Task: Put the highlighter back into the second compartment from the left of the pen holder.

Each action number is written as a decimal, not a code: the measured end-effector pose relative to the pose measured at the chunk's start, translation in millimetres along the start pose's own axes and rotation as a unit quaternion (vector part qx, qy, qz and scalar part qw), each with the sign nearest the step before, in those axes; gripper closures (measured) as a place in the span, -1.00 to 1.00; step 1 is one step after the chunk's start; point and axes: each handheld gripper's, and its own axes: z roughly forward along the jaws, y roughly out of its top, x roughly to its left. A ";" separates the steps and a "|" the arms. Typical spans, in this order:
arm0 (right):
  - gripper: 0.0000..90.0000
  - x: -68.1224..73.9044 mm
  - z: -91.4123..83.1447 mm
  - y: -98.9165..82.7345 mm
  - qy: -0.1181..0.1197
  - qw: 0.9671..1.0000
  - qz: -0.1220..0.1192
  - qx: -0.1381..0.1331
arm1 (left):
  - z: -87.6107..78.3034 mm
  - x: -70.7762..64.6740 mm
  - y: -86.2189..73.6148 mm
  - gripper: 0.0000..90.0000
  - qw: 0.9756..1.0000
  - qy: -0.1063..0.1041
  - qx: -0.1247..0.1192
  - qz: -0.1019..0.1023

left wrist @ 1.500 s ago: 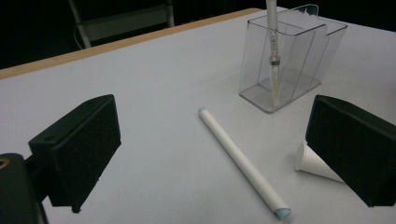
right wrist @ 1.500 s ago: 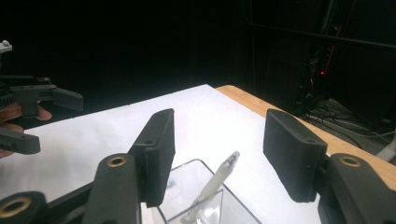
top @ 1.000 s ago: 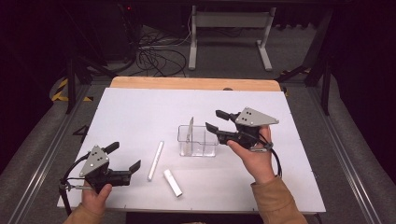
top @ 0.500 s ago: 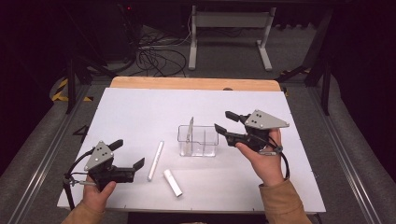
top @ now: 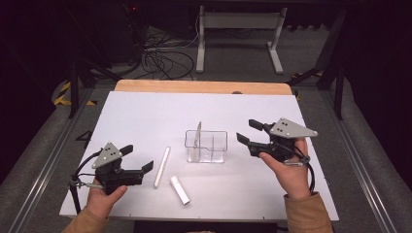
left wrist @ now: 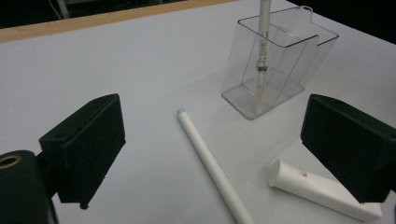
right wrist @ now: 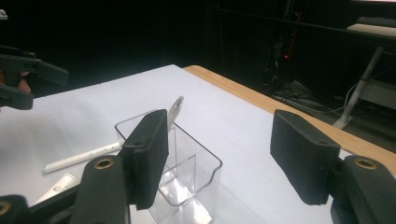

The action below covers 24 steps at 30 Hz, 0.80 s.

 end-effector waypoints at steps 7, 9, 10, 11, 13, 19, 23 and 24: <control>-0.17 -5.5 -9.8 -5.3 -0.014 1.000 0.002 0.006 | -1.0 0.4 4.1 -0.73 1.000 0.004 0.006 -0.008; -0.17 -7.9 -11.8 -6.3 -0.018 1.000 0.006 0.006 | -1.0 0.3 4.9 -0.73 1.000 0.006 0.009 -0.007; -0.17 -8.9 -12.6 -6.5 -0.022 1.000 0.005 0.006 | -1.2 0.7 5.5 -0.73 1.000 0.006 0.011 -0.005; -0.17 -9.6 -13.4 -6.4 -0.024 1.000 0.004 0.006 | -1.4 1.4 5.9 -0.72 1.000 0.002 0.016 -0.004; -0.17 -9.9 -14.2 -5.8 -0.026 1.000 0.005 0.003 | -2.5 4.5 6.7 -0.75 1.000 -0.009 0.027 -0.004; -0.17 -7.6 -12.0 -5.6 -0.021 1.000 0.004 0.004 | -6.1 14.1 8.8 -0.71 0.999 0.001 0.045 -0.013; -0.17 -7.1 -11.1 -5.9 -0.021 1.000 0.004 0.006 | -3.6 16.6 10.0 -0.76 0.997 0.020 0.072 -0.014; -0.17 -6.8 -10.9 -5.9 -0.020 1.000 0.004 0.006 | -2.3 16.0 10.1 -0.77 0.996 0.028 0.078 -0.013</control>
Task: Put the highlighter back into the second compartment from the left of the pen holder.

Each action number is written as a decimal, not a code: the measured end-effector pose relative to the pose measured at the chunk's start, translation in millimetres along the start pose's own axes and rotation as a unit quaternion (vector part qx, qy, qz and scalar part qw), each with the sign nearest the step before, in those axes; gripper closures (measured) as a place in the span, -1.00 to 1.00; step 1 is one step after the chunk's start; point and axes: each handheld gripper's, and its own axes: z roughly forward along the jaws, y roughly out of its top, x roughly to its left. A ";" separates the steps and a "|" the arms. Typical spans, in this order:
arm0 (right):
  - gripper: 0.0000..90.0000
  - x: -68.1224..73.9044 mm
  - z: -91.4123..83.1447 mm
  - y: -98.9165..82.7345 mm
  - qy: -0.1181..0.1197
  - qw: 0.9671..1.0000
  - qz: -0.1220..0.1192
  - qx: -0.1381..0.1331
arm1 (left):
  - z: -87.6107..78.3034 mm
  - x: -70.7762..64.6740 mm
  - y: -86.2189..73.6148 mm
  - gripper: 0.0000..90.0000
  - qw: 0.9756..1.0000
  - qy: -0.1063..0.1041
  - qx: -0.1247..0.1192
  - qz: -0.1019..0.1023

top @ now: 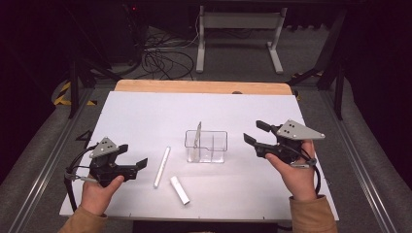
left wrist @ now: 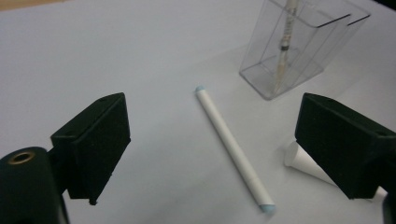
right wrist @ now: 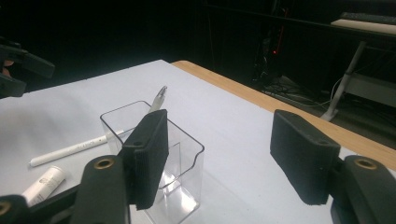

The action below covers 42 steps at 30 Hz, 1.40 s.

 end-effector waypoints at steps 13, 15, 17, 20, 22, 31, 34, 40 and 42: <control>-0.17 2.2 2.9 -0.9 -0.001 1.000 -0.001 0.005 | 11.1 -8.9 5.2 -0.57 0.999 -0.001 0.052 0.016; -0.16 2.9 4.3 -1.3 0.000 1.000 -0.001 0.007 | 11.8 -10.7 6.7 -0.65 0.998 -0.002 0.055 0.016; -0.16 3.6 5.4 -1.8 0.001 1.000 -0.002 0.009 | 12.0 -12.2 7.8 -0.65 0.998 -0.004 0.058 0.015; -0.16 3.9 5.8 -1.9 0.000 1.000 -0.003 0.010 | 12.4 -13.2 9.7 -0.62 0.998 -0.004 0.065 0.009; -0.16 3.5 5.9 -2.2 -0.003 1.000 -0.002 0.011 | 12.8 -14.9 11.2 -0.61 0.998 0.002 0.070 0.011; -0.17 2.8 5.6 -2.5 -0.006 1.000 -0.002 0.011 | 17.9 -23.6 17.4 -0.42 0.995 0.007 0.101 0.015; -0.17 2.4 5.6 -2.8 -0.007 1.000 0.000 0.013 | 20.0 -26.5 18.9 -0.41 0.994 0.018 0.105 0.013; -0.17 1.8 5.8 -3.1 -0.008 1.000 0.001 0.013 | 21.3 -33.5 24.5 -0.25 0.993 0.038 0.113 -0.023; -0.17 1.6 5.8 -3.3 -0.008 1.000 0.002 0.012 | 22.0 -35.0 25.6 -0.20 0.992 0.040 0.117 -0.025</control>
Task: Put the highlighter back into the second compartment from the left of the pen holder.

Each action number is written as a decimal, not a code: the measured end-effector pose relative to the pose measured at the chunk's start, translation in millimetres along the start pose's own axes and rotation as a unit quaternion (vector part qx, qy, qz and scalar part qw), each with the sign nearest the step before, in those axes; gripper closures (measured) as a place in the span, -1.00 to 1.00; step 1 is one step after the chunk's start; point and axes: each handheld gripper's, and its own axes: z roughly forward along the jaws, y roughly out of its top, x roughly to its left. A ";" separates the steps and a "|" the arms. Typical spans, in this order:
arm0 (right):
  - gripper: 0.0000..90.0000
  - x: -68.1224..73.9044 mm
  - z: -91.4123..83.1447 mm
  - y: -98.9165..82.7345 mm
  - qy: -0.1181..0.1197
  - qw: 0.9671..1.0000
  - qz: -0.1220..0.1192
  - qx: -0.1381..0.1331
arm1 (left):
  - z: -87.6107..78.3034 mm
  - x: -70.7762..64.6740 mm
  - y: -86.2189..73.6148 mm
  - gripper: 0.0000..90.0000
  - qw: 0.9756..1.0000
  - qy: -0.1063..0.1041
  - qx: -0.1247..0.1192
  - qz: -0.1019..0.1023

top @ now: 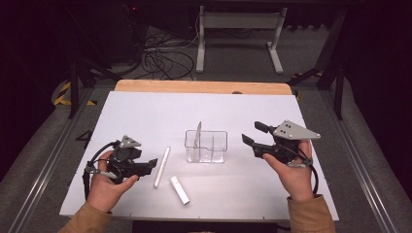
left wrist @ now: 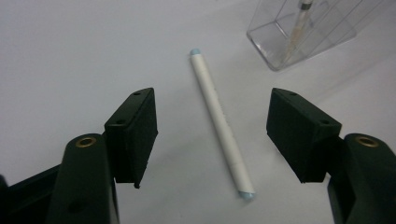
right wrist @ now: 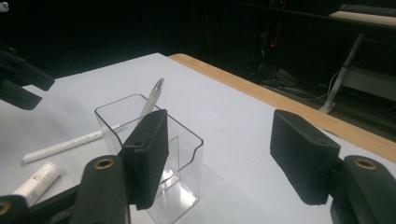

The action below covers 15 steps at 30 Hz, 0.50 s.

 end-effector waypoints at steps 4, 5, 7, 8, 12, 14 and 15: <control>-0.17 -0.6 0.0 -0.3 0.000 1.000 -0.001 0.000 | 3.1 -2.1 2.1 -0.15 1.000 0.006 0.008 0.001; -0.17 -0.7 0.0 -0.3 0.001 1.000 0.000 -0.001 | 3.7 -2.7 2.7 -0.15 1.000 0.007 0.012 0.002; -0.17 -0.4 -0.3 -0.1 0.001 1.000 0.002 -0.001 | 5.3 -4.3 3.6 -0.15 1.000 0.008 0.017 0.003; -0.17 -0.5 -0.5 0.0 0.001 1.000 0.002 -0.001 | 6.1 -4.6 4.1 -0.15 1.000 0.010 0.018 0.006; -0.17 -0.8 -0.8 0.0 0.000 1.000 0.002 -0.003 | 8.5 -6.6 5.4 -0.17 1.000 0.013 0.024 0.008; -0.17 -0.6 -0.8 0.1 0.001 1.000 0.001 -0.003 | 9.3 -7.6 5.6 -0.19 0.999 0.012 0.028 0.011; -0.17 -0.4 -0.8 0.1 0.001 1.000 0.001 -0.003 | 10.2 -8.3 5.8 -0.20 0.999 0.011 0.029 0.010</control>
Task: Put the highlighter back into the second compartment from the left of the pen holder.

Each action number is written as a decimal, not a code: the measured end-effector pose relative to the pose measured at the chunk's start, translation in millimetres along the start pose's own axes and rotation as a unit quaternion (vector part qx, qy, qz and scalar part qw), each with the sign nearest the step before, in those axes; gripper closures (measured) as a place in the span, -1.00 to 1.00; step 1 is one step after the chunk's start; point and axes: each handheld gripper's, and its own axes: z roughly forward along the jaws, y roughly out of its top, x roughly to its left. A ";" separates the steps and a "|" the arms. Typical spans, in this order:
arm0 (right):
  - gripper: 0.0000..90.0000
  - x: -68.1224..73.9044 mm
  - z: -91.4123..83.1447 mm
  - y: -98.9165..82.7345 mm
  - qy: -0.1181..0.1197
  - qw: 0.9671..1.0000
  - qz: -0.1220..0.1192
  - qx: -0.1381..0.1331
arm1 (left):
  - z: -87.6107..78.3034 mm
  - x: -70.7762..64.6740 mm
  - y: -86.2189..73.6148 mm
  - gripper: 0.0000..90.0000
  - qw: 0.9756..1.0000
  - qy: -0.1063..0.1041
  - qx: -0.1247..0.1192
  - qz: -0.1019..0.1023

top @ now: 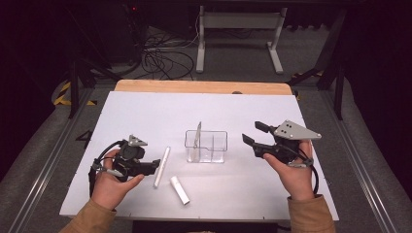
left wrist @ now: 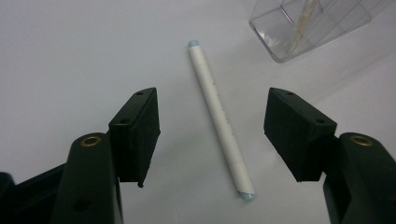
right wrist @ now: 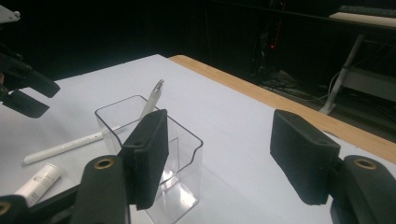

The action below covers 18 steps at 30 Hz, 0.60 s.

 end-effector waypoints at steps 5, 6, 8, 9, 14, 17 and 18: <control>-0.17 -0.1 -0.3 0.2 -0.001 1.000 -0.001 -0.001 | 3.6 -1.5 1.6 -0.16 1.000 0.003 0.004 -0.008; -0.17 -0.4 -0.3 0.3 -0.002 1.000 -0.003 -0.002 | 4.4 -1.6 1.8 -0.13 1.000 0.004 0.002 -0.013; -0.17 -0.5 -0.7 0.4 -0.002 1.000 -0.003 -0.002 | 6.0 -1.1 3.4 -0.05 1.000 0.008 0.011 -0.019; -0.17 -0.5 -0.8 0.5 -0.002 1.000 -0.003 -0.002 | 7.5 -1.3 4.2 -0.02 1.000 0.008 0.016 -0.022; -0.17 -0.5 -1.1 0.6 -0.001 1.000 -0.002 -0.003 | 14.1 -2.6 8.1 0.08 0.999 0.001 0.038 -0.029; -0.17 -0.3 -1.3 0.7 -0.002 1.000 -0.001 -0.002 | 17.6 -3.4 11.4 0.09 0.998 -0.005 0.051 -0.028; -0.17 -0.3 -1.3 0.7 -0.002 1.000 -0.001 -0.003 | 19.4 -4.1 12.5 0.09 0.998 -0.003 0.054 -0.029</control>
